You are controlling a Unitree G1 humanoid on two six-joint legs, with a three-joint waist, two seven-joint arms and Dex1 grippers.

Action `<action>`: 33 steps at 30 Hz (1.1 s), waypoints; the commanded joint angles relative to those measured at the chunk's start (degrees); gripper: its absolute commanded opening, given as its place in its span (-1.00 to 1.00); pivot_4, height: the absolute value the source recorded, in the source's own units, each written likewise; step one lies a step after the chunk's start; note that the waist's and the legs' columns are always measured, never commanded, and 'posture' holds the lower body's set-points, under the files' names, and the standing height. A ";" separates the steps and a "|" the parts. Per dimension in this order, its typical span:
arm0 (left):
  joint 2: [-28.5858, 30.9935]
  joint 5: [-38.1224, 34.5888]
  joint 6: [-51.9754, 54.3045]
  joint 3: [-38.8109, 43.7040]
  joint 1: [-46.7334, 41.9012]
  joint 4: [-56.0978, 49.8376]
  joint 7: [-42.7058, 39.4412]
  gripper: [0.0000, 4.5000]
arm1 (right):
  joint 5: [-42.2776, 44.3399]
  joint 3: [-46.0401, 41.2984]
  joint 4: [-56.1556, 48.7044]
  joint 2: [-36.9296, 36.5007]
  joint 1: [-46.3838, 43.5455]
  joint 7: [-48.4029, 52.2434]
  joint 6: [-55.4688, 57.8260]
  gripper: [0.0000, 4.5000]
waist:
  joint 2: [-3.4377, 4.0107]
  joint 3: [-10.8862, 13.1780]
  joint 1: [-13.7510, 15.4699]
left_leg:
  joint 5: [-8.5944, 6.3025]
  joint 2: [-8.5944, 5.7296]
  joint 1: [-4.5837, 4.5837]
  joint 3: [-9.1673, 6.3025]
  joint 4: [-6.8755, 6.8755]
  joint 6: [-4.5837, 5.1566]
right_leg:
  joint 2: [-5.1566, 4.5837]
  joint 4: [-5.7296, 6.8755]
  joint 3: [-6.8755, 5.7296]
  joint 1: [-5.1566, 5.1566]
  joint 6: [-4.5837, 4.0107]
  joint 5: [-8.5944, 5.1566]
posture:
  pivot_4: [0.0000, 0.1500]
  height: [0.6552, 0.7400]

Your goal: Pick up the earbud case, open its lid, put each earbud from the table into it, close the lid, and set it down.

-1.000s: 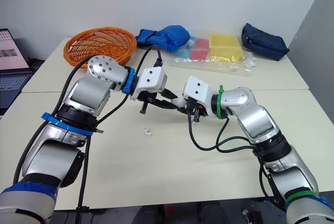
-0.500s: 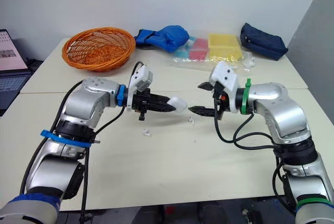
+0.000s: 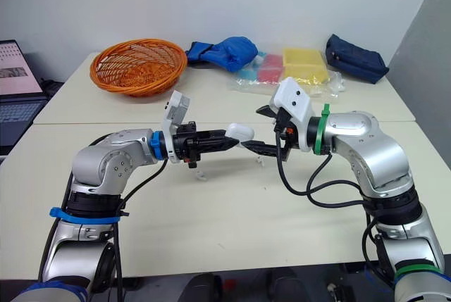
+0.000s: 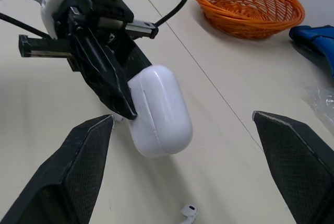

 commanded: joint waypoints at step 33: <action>2.47 -2.78 -1.46 -1.03 0.52 -2.78 0.01 -0.67 | 1.80 -3.02 4.80 -0.83 -6.44 -1.36 0.77 0.98 | 0.01 0.00 0.02 | 0.00 0.02 -0.03 0.00 -0.05 0.01 | 0.03 -0.09 0.02 -0.04 0.01 0.01 | 1.00 1.00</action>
